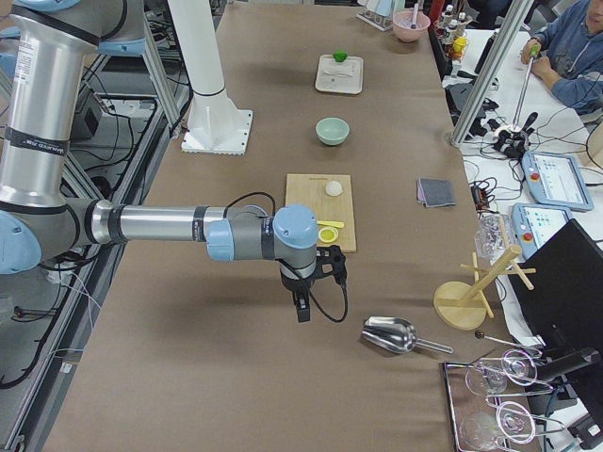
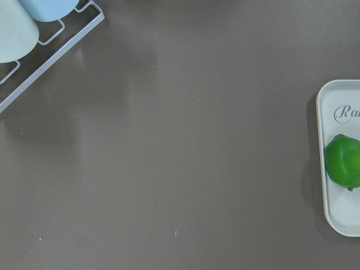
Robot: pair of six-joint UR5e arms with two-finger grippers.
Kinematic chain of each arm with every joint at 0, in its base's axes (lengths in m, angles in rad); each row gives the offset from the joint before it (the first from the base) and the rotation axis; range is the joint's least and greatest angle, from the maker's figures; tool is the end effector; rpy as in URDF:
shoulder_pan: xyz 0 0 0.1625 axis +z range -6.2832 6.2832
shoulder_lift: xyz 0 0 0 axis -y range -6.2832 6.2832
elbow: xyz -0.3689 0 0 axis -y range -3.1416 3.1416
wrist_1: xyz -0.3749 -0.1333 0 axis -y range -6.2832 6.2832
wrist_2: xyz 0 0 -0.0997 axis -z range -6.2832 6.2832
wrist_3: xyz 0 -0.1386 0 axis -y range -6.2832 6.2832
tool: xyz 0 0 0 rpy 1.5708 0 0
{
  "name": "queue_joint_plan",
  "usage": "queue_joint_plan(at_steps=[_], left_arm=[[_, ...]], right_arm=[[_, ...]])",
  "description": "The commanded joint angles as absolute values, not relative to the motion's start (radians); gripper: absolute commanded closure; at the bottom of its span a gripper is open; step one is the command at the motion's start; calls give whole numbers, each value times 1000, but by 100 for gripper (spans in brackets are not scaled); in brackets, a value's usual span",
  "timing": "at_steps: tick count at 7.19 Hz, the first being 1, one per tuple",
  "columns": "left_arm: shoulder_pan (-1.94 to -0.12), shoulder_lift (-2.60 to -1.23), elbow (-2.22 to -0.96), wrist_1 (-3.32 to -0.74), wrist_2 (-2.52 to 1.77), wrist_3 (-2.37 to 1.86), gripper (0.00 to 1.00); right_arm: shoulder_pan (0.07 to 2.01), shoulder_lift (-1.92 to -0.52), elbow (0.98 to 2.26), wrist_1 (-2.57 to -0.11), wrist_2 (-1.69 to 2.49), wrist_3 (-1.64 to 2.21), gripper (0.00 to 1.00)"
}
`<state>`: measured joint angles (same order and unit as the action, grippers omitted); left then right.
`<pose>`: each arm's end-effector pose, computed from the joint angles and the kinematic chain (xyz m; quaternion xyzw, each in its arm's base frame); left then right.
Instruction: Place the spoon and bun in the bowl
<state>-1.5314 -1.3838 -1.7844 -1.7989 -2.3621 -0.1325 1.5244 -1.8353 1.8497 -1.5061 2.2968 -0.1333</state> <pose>-0.0179 -0.4283 0.5842 0.0840 0.3909 0.0063 0.9166 0.0233 -0.3875 0.6086 0.0523 -0.3529 -0.0978 0.9291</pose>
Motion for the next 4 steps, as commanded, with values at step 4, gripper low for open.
queue_joint_plan(at_steps=[4], left_arm=[[-1526, -1381, -1784, -1802, -2374, -127, 1]], right_arm=[[1523, -1833, 1842, -1453, 2301, -132, 0]])
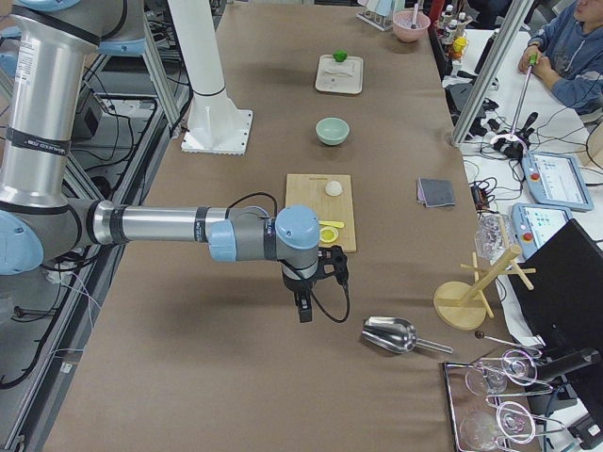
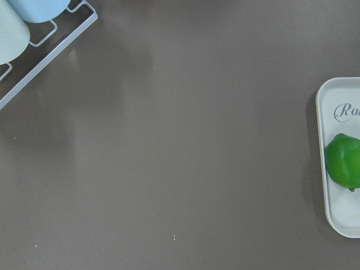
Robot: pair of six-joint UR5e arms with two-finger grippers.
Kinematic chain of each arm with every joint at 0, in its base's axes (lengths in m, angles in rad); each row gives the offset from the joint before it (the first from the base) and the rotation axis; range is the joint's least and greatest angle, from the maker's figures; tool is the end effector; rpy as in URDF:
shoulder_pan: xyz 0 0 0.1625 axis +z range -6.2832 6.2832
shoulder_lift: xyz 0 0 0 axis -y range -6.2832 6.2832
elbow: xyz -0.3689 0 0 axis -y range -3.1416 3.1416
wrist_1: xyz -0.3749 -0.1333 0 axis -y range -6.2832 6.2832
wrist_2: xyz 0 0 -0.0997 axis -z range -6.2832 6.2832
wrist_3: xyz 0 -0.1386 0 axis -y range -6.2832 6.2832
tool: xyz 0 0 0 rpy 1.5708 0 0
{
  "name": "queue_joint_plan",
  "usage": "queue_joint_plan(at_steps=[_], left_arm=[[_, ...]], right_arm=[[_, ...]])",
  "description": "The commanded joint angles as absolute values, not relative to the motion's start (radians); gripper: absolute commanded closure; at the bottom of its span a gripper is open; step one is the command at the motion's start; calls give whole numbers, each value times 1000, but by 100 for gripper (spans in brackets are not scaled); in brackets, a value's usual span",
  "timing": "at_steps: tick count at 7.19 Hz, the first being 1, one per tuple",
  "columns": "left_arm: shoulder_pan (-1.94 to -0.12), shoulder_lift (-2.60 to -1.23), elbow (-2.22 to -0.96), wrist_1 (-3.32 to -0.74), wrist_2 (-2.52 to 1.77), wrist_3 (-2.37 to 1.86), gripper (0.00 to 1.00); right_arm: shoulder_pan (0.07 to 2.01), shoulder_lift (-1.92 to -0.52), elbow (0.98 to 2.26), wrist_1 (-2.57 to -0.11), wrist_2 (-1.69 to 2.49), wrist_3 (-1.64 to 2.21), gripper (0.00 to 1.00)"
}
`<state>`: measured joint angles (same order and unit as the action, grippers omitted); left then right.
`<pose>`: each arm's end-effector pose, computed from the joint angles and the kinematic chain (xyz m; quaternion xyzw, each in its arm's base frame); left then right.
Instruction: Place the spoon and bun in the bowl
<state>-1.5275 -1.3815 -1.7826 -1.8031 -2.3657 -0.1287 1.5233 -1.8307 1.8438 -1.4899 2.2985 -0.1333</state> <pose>-0.0159 -0.4274 0.5852 0.0837 0.3926 0.0101 0.9158 0.0226 -0.3906 0.6078 0.0591 -0.3533 -0.1009 0.9282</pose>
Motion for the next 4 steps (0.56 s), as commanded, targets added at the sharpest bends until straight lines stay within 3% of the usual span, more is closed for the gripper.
queue_joint_plan(at_steps=[1, 4], left_arm=[[-1513, -1387, -1783, -1802, -2376, -127, 1], [-1509, -1384, -1786, -1799, -2398, -130, 1]], right_arm=[[1523, -1838, 1841, -1427, 2302, -133, 0], [1523, -1835, 1816, -1420, 2313, -129, 0]])
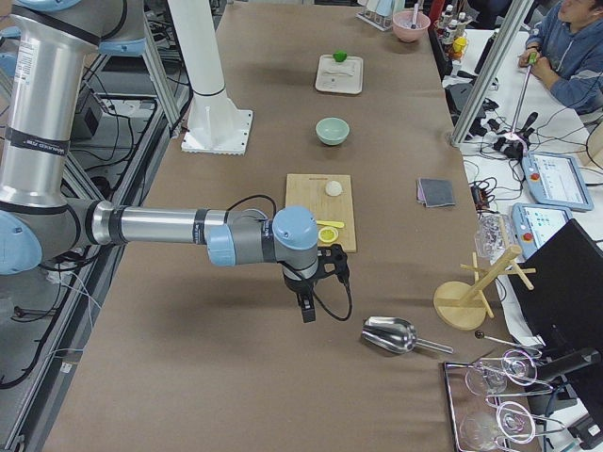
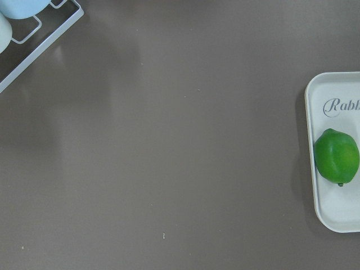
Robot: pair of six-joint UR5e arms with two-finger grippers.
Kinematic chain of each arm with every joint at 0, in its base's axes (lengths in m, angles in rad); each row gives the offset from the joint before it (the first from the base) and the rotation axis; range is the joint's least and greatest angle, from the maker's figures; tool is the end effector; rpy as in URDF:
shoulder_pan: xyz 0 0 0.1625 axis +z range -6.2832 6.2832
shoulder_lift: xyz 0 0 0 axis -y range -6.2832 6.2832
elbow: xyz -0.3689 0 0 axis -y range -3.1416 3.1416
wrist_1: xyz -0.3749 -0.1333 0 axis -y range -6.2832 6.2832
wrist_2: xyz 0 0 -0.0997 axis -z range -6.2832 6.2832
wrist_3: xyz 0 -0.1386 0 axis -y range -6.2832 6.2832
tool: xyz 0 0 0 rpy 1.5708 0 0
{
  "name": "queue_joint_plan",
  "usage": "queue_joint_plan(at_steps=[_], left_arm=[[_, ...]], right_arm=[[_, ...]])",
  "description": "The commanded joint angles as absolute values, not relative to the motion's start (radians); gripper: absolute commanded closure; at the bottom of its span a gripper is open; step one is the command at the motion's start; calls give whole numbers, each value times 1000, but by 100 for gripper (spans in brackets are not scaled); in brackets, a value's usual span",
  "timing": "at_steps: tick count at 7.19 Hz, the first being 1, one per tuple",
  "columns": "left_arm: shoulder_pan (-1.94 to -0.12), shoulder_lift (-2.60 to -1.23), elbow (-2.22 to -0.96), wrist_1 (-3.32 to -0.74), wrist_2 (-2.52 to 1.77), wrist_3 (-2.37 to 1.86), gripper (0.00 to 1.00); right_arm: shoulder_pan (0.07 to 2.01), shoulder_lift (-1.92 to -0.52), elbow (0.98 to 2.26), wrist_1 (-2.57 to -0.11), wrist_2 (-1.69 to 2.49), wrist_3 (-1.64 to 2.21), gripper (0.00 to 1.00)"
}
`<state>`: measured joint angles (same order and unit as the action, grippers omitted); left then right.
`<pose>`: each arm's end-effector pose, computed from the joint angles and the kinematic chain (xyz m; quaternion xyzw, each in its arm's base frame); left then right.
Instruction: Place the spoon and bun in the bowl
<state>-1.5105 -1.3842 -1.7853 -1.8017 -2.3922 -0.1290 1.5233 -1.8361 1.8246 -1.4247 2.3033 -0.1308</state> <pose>-0.0061 -0.4280 0.5803 0.0804 0.4053 0.0203 0.9104 0.0220 -0.3923 0.6115 0.0776 -0.3544 -0.1069 0.9257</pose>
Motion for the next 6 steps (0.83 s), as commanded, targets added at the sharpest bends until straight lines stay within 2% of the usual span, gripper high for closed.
queue_joint_plan(at_steps=[1, 6], left_arm=[[-1509, -1381, -1786, -1802, -2398, -132, 1], [-1508, -1374, -1786, -1867, -2401, -136, 1]], right_arm=[[1523, -1836, 1816, -1420, 2331, -129, 0], [1523, -1836, 1822, -1417, 2407, -132, 0]])
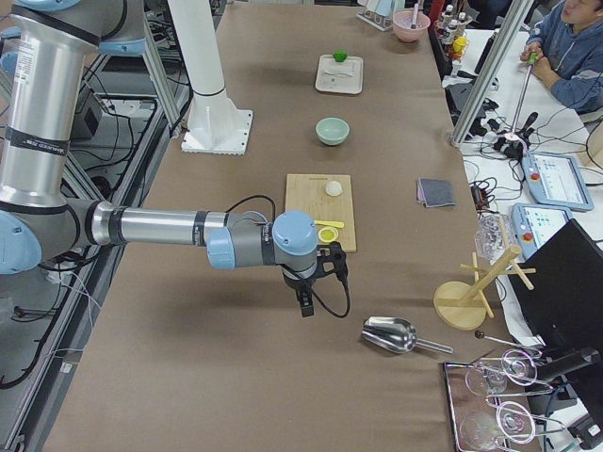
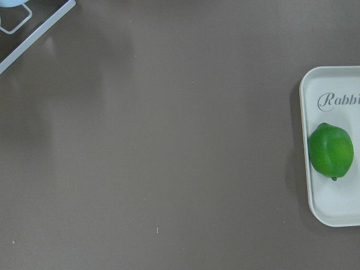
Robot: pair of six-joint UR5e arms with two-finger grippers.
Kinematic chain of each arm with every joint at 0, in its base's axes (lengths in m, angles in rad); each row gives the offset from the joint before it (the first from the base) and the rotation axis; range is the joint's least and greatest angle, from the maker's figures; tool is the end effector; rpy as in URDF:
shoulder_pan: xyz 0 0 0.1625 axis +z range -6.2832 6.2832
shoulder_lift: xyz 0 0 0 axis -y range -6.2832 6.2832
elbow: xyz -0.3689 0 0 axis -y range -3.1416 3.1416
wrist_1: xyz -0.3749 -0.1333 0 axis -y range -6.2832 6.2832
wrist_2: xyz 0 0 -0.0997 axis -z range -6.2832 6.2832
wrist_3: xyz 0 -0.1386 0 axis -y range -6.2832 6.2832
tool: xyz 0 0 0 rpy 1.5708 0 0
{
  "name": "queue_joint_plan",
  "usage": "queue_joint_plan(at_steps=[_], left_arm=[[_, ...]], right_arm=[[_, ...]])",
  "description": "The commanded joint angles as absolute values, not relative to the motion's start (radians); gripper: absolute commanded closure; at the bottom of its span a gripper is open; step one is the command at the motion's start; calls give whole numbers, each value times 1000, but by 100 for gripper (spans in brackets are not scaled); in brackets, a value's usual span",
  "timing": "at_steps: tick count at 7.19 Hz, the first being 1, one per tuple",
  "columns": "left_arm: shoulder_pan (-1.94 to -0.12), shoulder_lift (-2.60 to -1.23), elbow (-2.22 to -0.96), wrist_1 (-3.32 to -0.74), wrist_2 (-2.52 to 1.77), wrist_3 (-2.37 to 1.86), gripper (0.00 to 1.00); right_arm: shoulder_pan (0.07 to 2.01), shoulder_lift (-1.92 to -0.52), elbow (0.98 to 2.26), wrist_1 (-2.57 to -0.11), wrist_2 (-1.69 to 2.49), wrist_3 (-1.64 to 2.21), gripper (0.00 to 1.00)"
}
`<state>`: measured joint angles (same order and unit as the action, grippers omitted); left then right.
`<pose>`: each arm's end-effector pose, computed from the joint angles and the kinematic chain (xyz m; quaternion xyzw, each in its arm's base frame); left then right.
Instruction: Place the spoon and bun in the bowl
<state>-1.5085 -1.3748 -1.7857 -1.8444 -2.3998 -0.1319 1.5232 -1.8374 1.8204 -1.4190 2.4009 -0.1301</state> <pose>-0.0046 -0.4266 0.5782 0.0941 0.4095 0.0271 0.9070 0.0125 -0.3901 0.6040 0.0782 -0.3994 -0.1081 0.9070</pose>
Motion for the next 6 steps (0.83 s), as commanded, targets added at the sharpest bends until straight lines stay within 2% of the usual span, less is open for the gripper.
queue_joint_plan(at_steps=[1, 4, 5, 6], left_arm=[[-1508, -1374, -1786, -1867, -2401, -137, 1], [-1484, -1402, -1787, -1868, -2401, -135, 4], [-1477, -1402, -1793, -1864, -2401, -141, 7], [-1476, -1416, -1804, -1867, -2399, -234, 3]], right_arm=[[1523, -1836, 1821, -1390, 2410, -133, 0], [1519, -1827, 1827, -1361, 2456, -35, 0], [1459, -1813, 1868, -1335, 2444, 124, 1], [1392, -1799, 1881, -1280, 2427, 253, 1]])
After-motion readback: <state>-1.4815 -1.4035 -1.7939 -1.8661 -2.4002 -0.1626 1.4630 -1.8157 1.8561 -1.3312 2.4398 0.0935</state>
